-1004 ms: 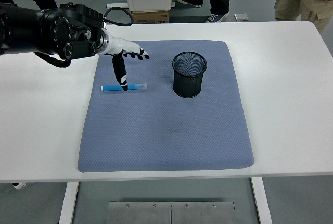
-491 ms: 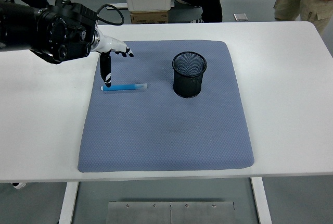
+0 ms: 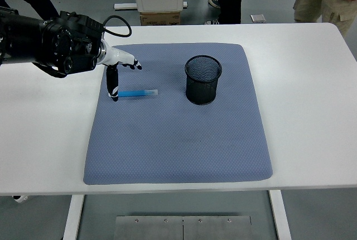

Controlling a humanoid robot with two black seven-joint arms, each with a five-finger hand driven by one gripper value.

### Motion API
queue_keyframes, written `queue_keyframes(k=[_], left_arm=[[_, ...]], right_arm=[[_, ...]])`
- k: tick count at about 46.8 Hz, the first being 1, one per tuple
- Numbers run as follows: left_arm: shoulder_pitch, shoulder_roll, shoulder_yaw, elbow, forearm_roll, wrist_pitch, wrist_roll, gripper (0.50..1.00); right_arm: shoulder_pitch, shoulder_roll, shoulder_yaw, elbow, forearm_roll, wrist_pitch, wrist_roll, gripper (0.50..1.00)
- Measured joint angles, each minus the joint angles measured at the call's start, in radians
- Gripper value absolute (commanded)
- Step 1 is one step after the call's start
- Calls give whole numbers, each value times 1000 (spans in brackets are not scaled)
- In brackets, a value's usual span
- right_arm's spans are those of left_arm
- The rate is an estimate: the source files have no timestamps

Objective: Left hand places marker in pen holder

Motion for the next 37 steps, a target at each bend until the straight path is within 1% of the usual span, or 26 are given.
queue_keyframes(k=[9, 27, 29, 33, 37], left_arm=[[27, 0, -1, 8, 0, 38, 0, 1000], [44, 0, -14, 16, 3, 41, 0, 1000], [44, 0, -19, 16, 3, 41, 0, 977], [44, 0, -31, 16, 3, 39, 0, 953], [51, 0, -38, 16, 3, 38, -4, 895]], right_arm=[[0, 0, 0, 0, 0, 0, 0, 1000], [0, 0, 0, 0, 0, 0, 0, 1000], [0, 0, 0, 0, 0, 0, 0, 1000], [0, 0, 0, 0, 0, 0, 0, 1000], [0, 0, 0, 0, 0, 0, 0, 1000]])
